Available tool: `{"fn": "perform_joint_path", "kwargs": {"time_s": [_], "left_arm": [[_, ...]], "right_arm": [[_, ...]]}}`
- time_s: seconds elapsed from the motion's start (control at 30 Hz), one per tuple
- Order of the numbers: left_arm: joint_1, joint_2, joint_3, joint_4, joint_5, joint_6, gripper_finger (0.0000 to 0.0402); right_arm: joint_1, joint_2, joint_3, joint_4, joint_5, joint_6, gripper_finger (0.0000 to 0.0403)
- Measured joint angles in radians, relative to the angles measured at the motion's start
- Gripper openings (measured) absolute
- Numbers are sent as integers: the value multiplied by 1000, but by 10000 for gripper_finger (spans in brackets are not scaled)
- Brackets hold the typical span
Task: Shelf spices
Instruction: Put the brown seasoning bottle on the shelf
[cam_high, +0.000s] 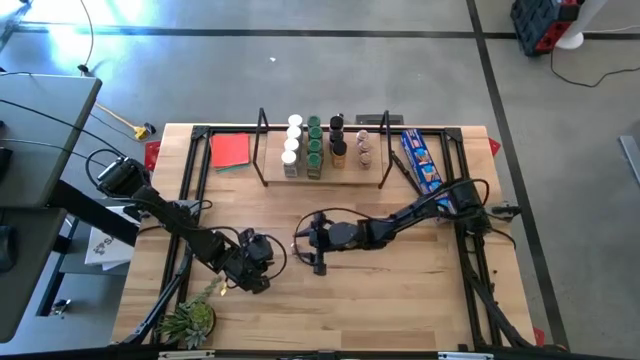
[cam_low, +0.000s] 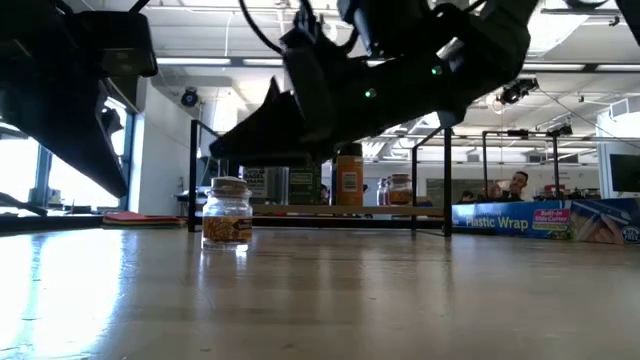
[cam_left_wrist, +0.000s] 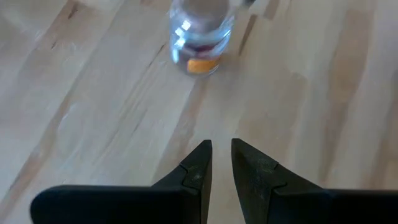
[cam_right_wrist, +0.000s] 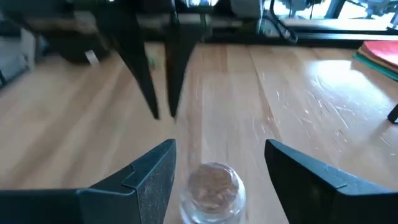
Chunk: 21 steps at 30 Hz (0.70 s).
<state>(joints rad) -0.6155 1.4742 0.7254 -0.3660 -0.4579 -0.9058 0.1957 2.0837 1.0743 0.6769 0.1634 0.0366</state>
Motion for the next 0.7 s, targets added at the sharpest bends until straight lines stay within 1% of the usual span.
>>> {"fn": "perform_joint_path", "kwargs": {"time_s": [0.1, 0.3, 0.37, 0.43, 0.7], "left_arm": [[0, 0, 0, 26, 1, 0, 56], [0, 0, 0, 58, 2, 0, 56], [0, 0, 0, 58, 3, 0, 56], [0, 0, 0, 62, 3, 0, 56], [0, 0, 0, 80, 3, 0, 56]], "right_arm": [[-6, 23, 57, -71, -2, -34, 241], [-8, 61, 90, -119, -87, -40, 238], [-6, 68, 91, -115, -78, -42, 233], [-5, 79, 91, -112, -46, -34, 226], [-6, 87, 92, -109, -37, -15, 183]]}}
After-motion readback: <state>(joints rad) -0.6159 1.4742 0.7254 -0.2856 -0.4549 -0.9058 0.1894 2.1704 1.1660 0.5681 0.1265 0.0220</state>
